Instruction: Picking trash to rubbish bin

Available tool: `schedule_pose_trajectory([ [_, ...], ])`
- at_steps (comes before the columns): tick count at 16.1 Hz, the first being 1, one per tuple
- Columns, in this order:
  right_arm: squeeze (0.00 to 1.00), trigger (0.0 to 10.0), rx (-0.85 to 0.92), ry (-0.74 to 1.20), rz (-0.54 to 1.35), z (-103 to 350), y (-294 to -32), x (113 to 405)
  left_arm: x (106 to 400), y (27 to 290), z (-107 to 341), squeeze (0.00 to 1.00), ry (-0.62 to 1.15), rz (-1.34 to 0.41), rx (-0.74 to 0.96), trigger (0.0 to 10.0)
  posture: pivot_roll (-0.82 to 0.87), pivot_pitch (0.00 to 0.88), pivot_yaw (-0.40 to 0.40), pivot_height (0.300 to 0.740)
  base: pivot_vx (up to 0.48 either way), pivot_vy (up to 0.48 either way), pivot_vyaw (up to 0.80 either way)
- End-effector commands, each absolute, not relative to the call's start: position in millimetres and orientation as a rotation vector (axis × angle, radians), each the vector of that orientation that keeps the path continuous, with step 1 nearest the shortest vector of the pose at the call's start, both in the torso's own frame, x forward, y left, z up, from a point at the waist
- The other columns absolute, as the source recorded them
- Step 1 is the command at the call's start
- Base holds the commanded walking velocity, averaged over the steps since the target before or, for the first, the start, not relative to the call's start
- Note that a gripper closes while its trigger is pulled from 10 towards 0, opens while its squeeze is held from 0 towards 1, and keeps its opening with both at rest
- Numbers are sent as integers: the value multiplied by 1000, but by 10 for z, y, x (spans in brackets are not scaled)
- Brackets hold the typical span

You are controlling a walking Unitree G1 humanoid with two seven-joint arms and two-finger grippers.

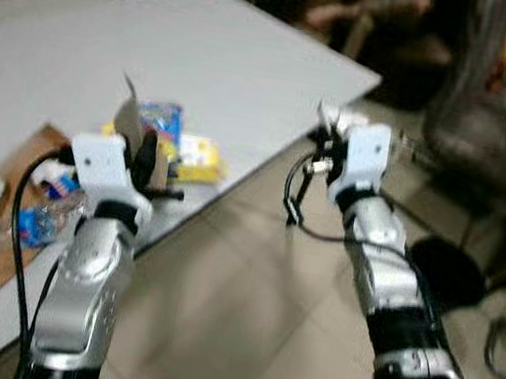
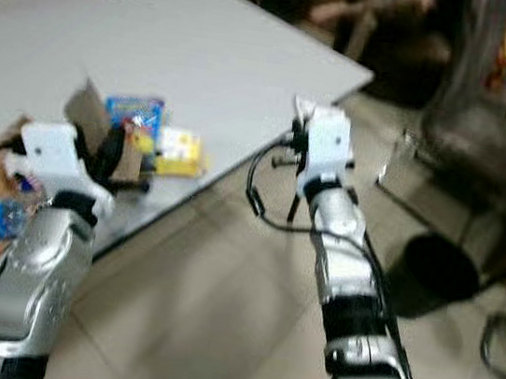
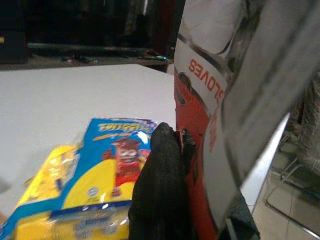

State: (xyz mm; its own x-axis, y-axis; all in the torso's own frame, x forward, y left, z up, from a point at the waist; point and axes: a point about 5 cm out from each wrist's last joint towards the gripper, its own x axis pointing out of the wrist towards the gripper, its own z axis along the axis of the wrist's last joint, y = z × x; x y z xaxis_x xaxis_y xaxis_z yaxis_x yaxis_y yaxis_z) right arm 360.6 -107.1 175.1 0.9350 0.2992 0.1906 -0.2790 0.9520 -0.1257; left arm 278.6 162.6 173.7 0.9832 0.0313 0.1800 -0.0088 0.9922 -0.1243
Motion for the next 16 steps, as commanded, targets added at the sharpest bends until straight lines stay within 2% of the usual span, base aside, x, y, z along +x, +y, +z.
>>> schedule_pose_trajectory([
  [1,0,10000,-112,-211,270,1743,-1174,3588,2780,1556,1767,0,-198,7,-123,10000,-39,93,5,740,0,0,-800],
  [10,0,10000,-105,-159,237,1614,-1215,3544,2801,1377,1623,0,-136,-90,-122,10000,-49,98,7,740,0,0,-800],
  [13,0,10000,-86,-67,214,1410,-1242,3540,2845,1298,1335,0,-15,-134,-118,10000,-44,94,6,740,0,0,-800],
  [16,0,10000,-63,111,200,1034,-1244,3500,2874,1310,856,0,136,-138,-74,10000,-51,85,8,740,0,0,-800],
])
